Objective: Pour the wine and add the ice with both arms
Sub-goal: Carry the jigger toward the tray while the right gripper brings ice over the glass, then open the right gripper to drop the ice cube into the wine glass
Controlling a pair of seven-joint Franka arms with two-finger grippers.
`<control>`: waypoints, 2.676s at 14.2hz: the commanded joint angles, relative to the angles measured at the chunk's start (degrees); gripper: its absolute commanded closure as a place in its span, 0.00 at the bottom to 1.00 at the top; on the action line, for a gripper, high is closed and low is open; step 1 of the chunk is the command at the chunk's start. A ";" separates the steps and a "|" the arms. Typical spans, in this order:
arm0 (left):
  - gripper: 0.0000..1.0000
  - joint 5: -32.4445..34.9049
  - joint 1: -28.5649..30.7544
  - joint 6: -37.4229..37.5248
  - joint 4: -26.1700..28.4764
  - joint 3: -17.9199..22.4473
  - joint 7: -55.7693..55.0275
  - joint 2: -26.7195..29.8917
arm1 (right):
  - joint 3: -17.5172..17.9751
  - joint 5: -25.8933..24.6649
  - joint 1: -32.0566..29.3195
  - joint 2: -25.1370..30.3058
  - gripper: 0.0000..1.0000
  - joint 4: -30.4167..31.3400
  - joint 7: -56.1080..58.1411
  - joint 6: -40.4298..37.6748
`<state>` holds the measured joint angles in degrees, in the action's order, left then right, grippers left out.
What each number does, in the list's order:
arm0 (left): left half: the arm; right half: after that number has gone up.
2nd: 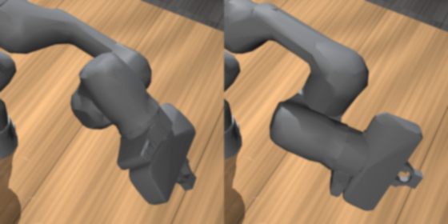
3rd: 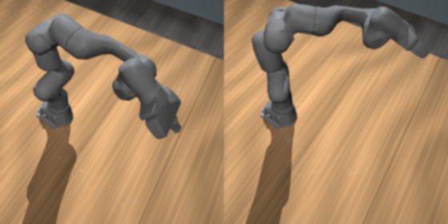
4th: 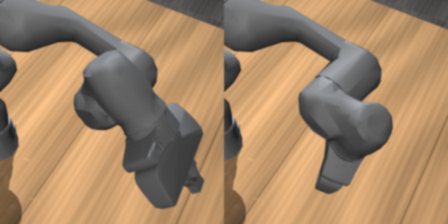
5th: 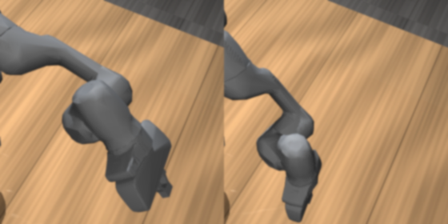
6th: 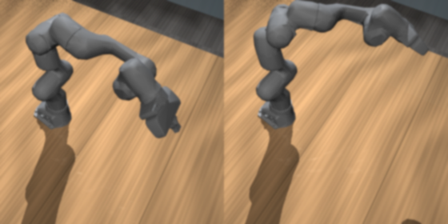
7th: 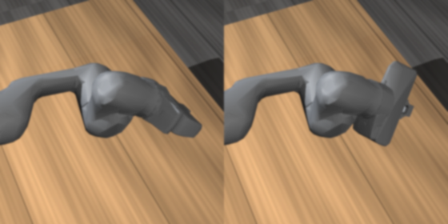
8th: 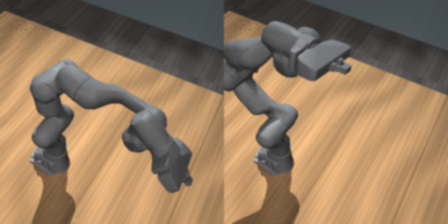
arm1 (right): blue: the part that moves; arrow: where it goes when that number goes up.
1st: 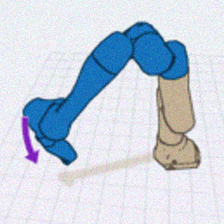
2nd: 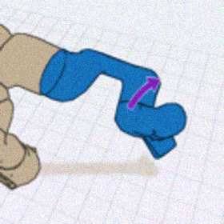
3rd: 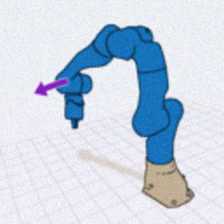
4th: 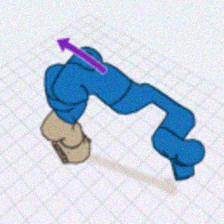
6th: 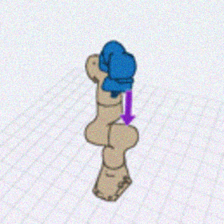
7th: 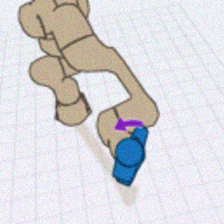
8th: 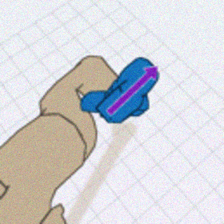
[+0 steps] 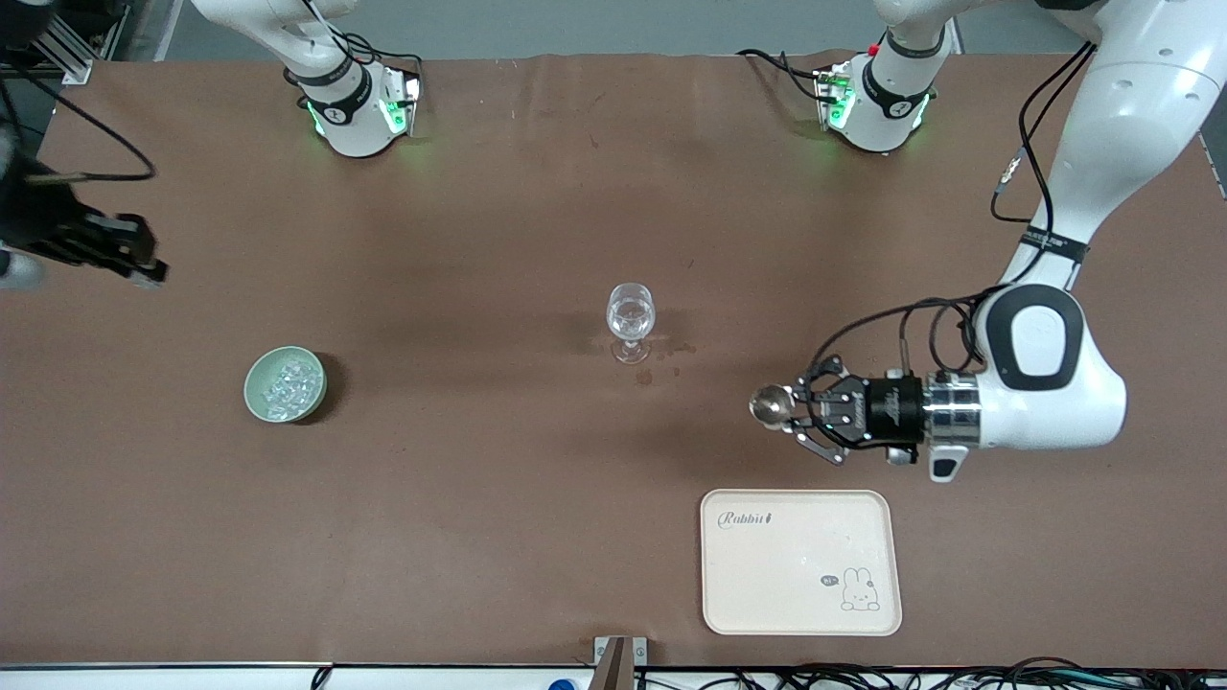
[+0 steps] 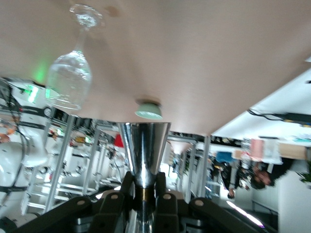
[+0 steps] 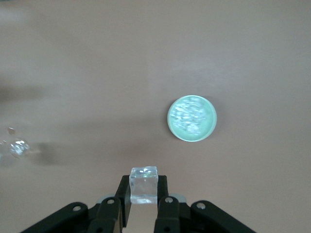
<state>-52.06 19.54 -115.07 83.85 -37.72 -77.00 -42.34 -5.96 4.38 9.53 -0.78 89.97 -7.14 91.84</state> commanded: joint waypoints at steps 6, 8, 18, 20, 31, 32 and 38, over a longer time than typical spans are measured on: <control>0.99 -7.88 3.49 0.12 -8.16 1.59 10.01 -11.08 | -0.46 0.10 19.80 -7.29 0.94 -0.58 -31.59 8.43; 0.99 -7.97 3.31 -1.46 -9.57 2.48 13.26 -14.60 | -0.46 0.02 23.85 -11.76 0.94 -3.90 -36.35 9.67; 0.99 -7.88 -0.12 -10.52 -13.89 7.93 20.21 -21.73 | -0.37 -0.07 36.78 -27.07 0.94 -9.90 -51.03 22.68; 0.99 -7.97 -0.03 -10.78 -14.06 8.80 22.67 -23.30 | -0.37 0.10 38.80 -28.30 0.94 -9.90 -51.75 22.68; 0.96 -10.61 0.23 -10.78 -14.06 8.89 24.44 -26.13 | -0.28 4.85 42.94 -32.44 0.90 -9.90 -52.63 27.51; 0.96 -10.61 0.41 -10.70 -13.98 8.98 24.44 -26.04 | -0.28 4.85 42.94 -32.44 0.80 -9.90 -52.54 27.51; 0.98 -14.73 0.06 -9.99 -13.89 8.45 27.06 -26.04 | -0.37 4.76 42.24 -31.65 0.13 -9.90 -52.01 26.81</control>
<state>-63.71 19.80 -125.67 70.81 -29.04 -52.45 -67.65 -5.99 8.23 52.13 -32.62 81.10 -59.47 119.41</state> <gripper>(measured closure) 0.789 0.300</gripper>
